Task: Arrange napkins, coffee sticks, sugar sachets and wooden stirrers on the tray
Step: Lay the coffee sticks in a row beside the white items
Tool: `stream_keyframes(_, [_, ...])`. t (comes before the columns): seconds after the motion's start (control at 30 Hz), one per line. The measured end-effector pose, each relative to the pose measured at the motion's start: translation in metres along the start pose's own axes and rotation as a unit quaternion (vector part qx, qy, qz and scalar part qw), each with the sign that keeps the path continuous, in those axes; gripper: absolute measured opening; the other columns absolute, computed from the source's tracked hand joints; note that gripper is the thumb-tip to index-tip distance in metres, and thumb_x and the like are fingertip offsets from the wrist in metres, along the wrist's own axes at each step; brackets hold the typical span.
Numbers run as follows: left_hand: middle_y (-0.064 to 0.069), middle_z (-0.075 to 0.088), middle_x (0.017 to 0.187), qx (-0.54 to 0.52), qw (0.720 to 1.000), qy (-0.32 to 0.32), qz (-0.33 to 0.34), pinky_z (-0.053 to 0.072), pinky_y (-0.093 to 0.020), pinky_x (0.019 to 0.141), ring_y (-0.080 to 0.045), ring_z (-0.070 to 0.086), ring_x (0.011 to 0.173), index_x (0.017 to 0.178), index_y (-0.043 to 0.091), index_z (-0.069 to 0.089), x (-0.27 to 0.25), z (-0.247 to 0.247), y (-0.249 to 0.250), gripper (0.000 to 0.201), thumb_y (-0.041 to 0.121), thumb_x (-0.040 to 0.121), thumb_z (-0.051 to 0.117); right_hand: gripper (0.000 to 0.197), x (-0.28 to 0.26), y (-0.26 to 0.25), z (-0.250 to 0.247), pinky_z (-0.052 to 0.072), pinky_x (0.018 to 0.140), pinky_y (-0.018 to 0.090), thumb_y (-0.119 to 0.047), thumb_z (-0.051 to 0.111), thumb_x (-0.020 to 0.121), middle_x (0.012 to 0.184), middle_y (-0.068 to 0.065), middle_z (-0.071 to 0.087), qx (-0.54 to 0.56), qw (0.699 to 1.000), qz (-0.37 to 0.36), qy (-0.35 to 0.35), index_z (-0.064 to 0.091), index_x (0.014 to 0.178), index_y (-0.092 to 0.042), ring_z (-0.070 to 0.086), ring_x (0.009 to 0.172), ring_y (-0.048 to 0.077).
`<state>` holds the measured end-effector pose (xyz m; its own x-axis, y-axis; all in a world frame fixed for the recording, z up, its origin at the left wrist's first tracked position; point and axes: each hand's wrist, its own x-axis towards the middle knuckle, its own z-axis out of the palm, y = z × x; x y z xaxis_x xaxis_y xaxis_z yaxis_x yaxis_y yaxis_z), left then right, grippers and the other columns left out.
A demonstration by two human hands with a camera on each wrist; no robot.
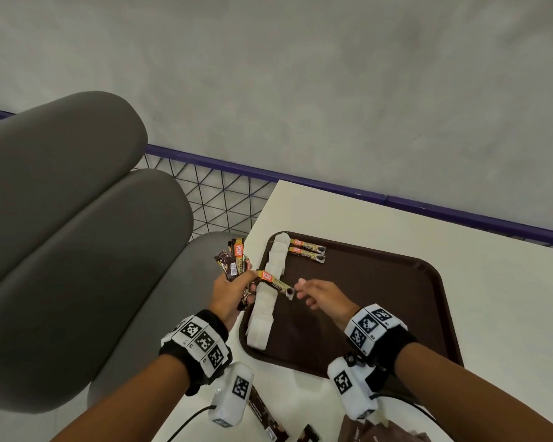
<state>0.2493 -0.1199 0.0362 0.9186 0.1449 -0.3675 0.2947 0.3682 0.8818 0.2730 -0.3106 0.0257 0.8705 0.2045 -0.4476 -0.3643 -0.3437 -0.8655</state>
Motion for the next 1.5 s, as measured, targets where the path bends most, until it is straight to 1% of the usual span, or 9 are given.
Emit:
stream_keyframes(0.33, [-0.005, 0.053, 0.067, -0.036, 0.999, -0.026, -0.015, 0.036, -0.020, 0.040, -0.010, 0.048, 0.051, 0.090, 0.008, 0.052, 0.018, 0.017, 0.000, 0.010, 0.000, 0.088, 0.057, 0.020, 0.022, 0.008, -0.008, 0.041, 0.060, 0.018, -0.009, 0.058, 0.088, 0.075, 0.001, 0.058, 0.172, 0.984, 0.041, 0.037, 0.060, 0.107, -0.004, 0.047, 0.064, 0.007])
stream_keyframes(0.43, [-0.008, 0.055, 0.074, -0.030, 0.999, -0.027, -0.027, 0.038, -0.020, 0.041, -0.011, 0.052, 0.054, 0.093, 0.009, 0.054, 0.023, 0.017, 0.000, 0.011, 0.002, 0.087, 0.060, 0.007, 0.031, 0.006, -0.019, 0.040, 0.058, 0.017, -0.006, 0.058, 0.088, 0.071, 0.000, 0.053, 0.191, 0.980, 0.035, 0.048, 0.064, 0.090, -0.007, 0.045, 0.062, 0.007])
stream_keyframes(0.57, [-0.006, 0.058, 0.081, -0.049, 0.998, -0.003, -0.040, 0.043, -0.022, 0.046, -0.014, 0.057, 0.063, 0.091, 0.016, 0.058, 0.026, 0.010, -0.003, 0.015, 0.004, 0.084, 0.062, 0.016, 0.052, 0.011, -0.041, 0.036, 0.050, 0.017, -0.006, 0.057, 0.087, 0.069, 0.000, 0.053, 0.134, 0.978, 0.053, 0.152, 0.063, 0.075, -0.013, 0.041, 0.058, 0.008])
stream_keyframes(0.67, [-0.002, 0.057, 0.081, -0.068, 0.996, 0.026, -0.057, 0.049, -0.022, 0.049, -0.017, 0.059, 0.071, 0.095, 0.016, 0.059, 0.027, 0.001, -0.005, 0.010, 0.008, 0.088, 0.060, 0.010, 0.069, 0.019, -0.058, 0.033, 0.050, 0.018, -0.005, 0.058, 0.087, 0.065, 0.000, 0.053, 0.079, 0.965, 0.089, 0.233, 0.067, 0.086, -0.004, 0.041, 0.055, 0.009])
stream_keyframes(0.73, [0.000, 0.056, 0.079, -0.072, 0.995, 0.029, -0.062, 0.051, -0.022, 0.050, -0.017, 0.057, 0.071, 0.096, 0.015, 0.059, 0.027, -0.006, -0.006, 0.009, 0.010, 0.089, 0.059, 0.018, 0.079, 0.025, -0.061, 0.038, 0.058, 0.019, -0.007, 0.060, 0.086, 0.068, 0.003, 0.058, 0.052, 0.962, 0.095, 0.251, 0.068, 0.099, 0.003, 0.049, 0.061, 0.013])
stream_keyframes(0.87, [-0.001, 0.054, 0.078, -0.064, 0.995, 0.028, -0.067, 0.051, -0.023, 0.052, -0.016, 0.056, 0.070, 0.099, 0.016, 0.058, 0.027, -0.016, -0.005, 0.012, 0.011, 0.089, 0.060, 0.019, 0.087, 0.025, -0.050, 0.043, 0.086, 0.029, -0.012, 0.061, 0.087, 0.104, 0.016, 0.068, -0.006, 0.956, 0.112, 0.272, 0.069, 0.101, -0.002, 0.060, 0.103, 0.030])
stream_keyframes(1.03, [-0.003, 0.056, 0.081, -0.055, 0.995, 0.044, -0.074, 0.053, -0.022, 0.055, -0.017, 0.059, 0.075, 0.093, 0.015, 0.059, 0.026, -0.023, -0.004, 0.006, 0.012, 0.088, 0.061, 0.002, 0.096, 0.024, -0.036, 0.046, 0.092, 0.036, -0.016, 0.063, 0.085, 0.104, 0.012, 0.068, -0.052, 0.948, 0.125, 0.290, 0.064, 0.083, -0.016, 0.059, 0.103, 0.028])
stream_keyframes(1.23, [-0.004, 0.061, 0.084, -0.046, 0.995, 0.025, -0.085, 0.054, -0.025, 0.057, -0.017, 0.061, 0.075, 0.098, 0.014, 0.061, 0.025, -0.031, -0.003, 0.012, 0.015, 0.086, 0.064, 0.027, 0.105, 0.022, -0.031, 0.040, 0.078, 0.029, -0.017, 0.067, 0.082, 0.104, 0.009, 0.065, -0.072, 0.940, 0.128, 0.307, 0.047, 0.065, -0.024, 0.057, 0.102, 0.029])
stream_keyframes(1.5, [-0.007, 0.065, 0.083, -0.062, 0.993, 0.012, -0.104, 0.054, -0.026, 0.055, -0.018, 0.063, 0.073, 0.099, 0.010, 0.060, 0.023, -0.030, -0.004, 0.011, 0.010, 0.089, 0.057, 0.020, 0.106, 0.024, -0.031, 0.035, 0.075, 0.028, -0.024, 0.069, 0.081, 0.107, 0.011, 0.062, -0.089, 0.939, 0.123, 0.309, 0.049, 0.083, -0.020, 0.055, 0.103, 0.030])
